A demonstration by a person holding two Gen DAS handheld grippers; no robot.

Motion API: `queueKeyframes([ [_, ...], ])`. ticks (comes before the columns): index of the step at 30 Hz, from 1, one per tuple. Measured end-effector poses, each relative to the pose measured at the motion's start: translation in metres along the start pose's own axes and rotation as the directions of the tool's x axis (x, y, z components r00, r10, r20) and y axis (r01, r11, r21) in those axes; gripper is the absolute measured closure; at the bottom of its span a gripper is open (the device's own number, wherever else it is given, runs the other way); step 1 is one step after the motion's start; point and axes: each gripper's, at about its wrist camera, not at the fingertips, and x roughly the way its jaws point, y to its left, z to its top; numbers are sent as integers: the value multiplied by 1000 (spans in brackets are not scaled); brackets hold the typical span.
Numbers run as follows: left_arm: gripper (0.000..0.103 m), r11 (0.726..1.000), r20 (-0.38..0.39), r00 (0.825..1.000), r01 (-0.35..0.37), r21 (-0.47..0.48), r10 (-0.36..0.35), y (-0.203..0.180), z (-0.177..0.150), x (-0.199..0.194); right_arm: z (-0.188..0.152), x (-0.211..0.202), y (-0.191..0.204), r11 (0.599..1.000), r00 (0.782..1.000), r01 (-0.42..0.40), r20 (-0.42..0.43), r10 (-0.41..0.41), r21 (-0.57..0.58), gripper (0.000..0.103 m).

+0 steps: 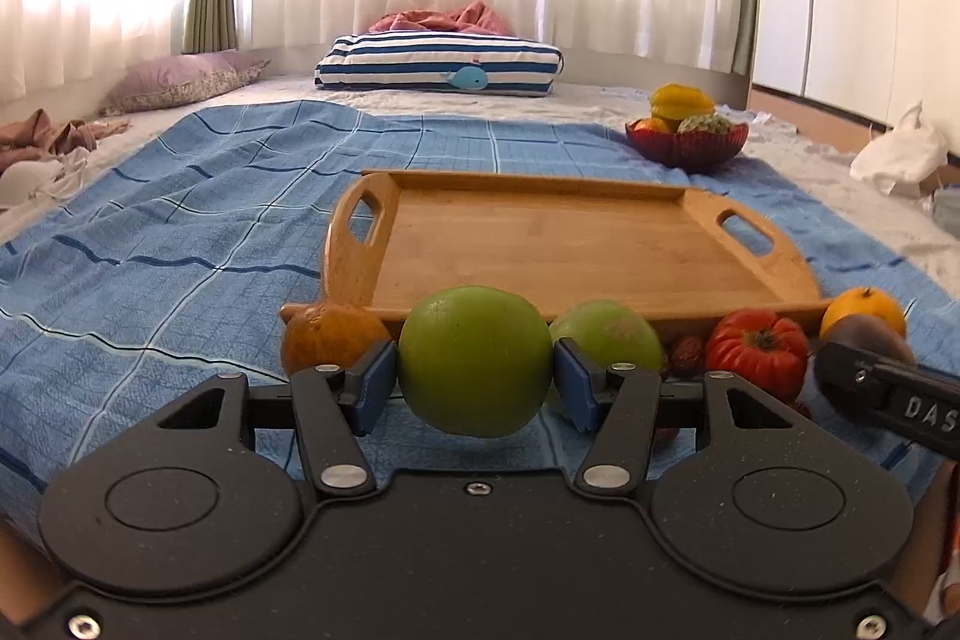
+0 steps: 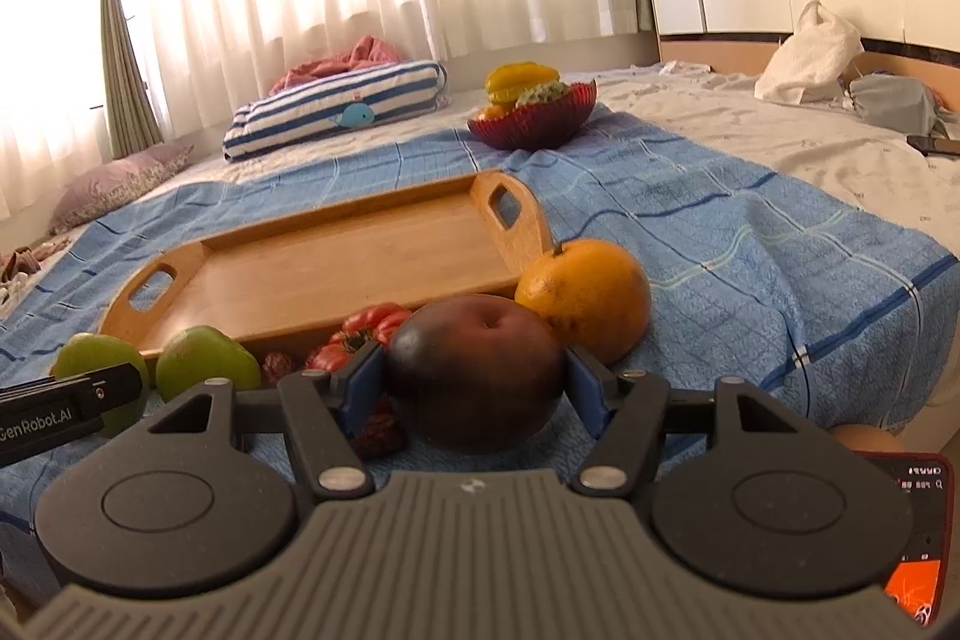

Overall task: Organize fruits
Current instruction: 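Lift the green fruit with the left gripper while the right lifts the dark plum, then lower the green fruit onto the tray with the left gripper while the right places the plum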

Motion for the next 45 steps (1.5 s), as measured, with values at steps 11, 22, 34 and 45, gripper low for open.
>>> queueKeyframes([
  [11, 48, 1000, 55, 998, -2, 20, 1, 1, 19, -6, 13, -3, 9, 998, 997, -34, 65, 37, -44, 37],
  [22, 48, 999, 57, 998, 20, 44, -23, 7, 48, 14, 48, 12, 14, 994, 991, -84, 103, 91, -67, 37],
  [34, 48, 998, 31, 997, 64, 7, -64, 15, 92, 51, 94, 49, 20, 986, 982, -152, 106, 159, -68, 37],
  [45, 48, 998, -31, 997, 66, -20, -67, 24, 133, 97, 134, 100, 20, 980, 980, -192, 36, 194, -52, 37],
])
